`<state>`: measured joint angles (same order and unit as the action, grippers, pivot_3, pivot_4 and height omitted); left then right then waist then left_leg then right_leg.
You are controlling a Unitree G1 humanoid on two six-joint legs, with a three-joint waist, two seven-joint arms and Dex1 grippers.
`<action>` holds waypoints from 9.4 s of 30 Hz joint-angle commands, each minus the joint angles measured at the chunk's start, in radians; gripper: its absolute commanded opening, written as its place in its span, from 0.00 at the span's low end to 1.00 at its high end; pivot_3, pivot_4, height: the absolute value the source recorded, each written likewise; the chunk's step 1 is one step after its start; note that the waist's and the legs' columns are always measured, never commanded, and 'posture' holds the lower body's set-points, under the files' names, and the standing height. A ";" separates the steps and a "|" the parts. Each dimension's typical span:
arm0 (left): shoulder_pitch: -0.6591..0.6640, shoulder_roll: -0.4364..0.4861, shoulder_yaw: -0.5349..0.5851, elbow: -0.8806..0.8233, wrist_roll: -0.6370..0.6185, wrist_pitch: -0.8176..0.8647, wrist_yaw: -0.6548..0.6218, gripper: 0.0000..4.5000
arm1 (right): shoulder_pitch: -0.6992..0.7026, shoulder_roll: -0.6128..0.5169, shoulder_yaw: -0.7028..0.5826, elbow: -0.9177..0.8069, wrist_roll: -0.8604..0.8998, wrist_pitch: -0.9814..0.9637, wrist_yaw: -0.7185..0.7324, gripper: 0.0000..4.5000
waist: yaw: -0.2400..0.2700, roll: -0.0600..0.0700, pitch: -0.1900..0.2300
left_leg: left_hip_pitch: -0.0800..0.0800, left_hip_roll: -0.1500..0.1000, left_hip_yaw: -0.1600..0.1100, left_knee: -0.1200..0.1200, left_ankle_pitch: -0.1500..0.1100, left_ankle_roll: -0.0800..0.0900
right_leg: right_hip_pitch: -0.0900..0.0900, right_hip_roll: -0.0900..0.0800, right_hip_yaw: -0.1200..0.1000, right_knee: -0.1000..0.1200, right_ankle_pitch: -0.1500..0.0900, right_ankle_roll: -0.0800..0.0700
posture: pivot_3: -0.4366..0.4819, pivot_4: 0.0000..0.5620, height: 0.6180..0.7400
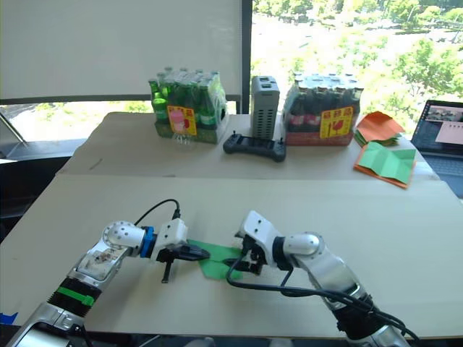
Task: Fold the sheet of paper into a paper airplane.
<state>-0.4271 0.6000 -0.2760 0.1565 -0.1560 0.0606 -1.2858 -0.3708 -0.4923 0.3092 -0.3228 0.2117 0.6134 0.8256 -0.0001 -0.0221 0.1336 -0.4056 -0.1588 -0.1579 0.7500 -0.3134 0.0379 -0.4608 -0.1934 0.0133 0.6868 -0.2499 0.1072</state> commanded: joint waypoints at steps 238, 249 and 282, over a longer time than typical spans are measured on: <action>0.360 0.155 0.425 -0.584 -0.537 0.576 0.303 0.75 | 0.044 -0.050 -0.115 -0.104 0.097 -0.022 -0.003 0.00 | 0.011 0.003 -0.001 | -0.002 0.000 0.001 -0.003 0.000 0.000 | -0.003 0.000 0.001 -0.001 0.000 0.000 | 0.48 0.27 0.47; 0.335 0.157 0.420 -0.552 -0.534 0.576 0.309 0.01 | 0.048 -0.109 -0.113 -0.157 -0.209 -0.610 -0.100 0.00 | 0.011 0.003 -0.001 | -0.002 0.000 0.002 -0.003 0.000 0.000 | -0.004 0.000 0.001 -0.001 0.000 0.000 | 0.48 0.27 0.47; 0.310 0.184 0.388 -0.527 -0.524 0.569 0.273 0.00 | 0.106 -0.111 -0.037 -0.203 -0.037 -0.367 0.041 0.63 | 0.011 -0.001 0.001 | -0.002 0.001 0.004 -0.002 0.001 -0.003 | -0.008 0.001 0.004 0.008 -0.002 -0.004 | 0.48 0.27 0.47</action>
<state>-0.1048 0.7820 0.1113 -0.3686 -0.6854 0.6524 -1.0027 -0.2354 -0.6279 0.3121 -0.4840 0.0883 0.1355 0.8761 0.0105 -0.0230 0.1346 -0.4072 -0.1574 -0.1537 0.7478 -0.3122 0.0353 -0.4691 -0.1919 0.0176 0.6952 -0.2522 0.1035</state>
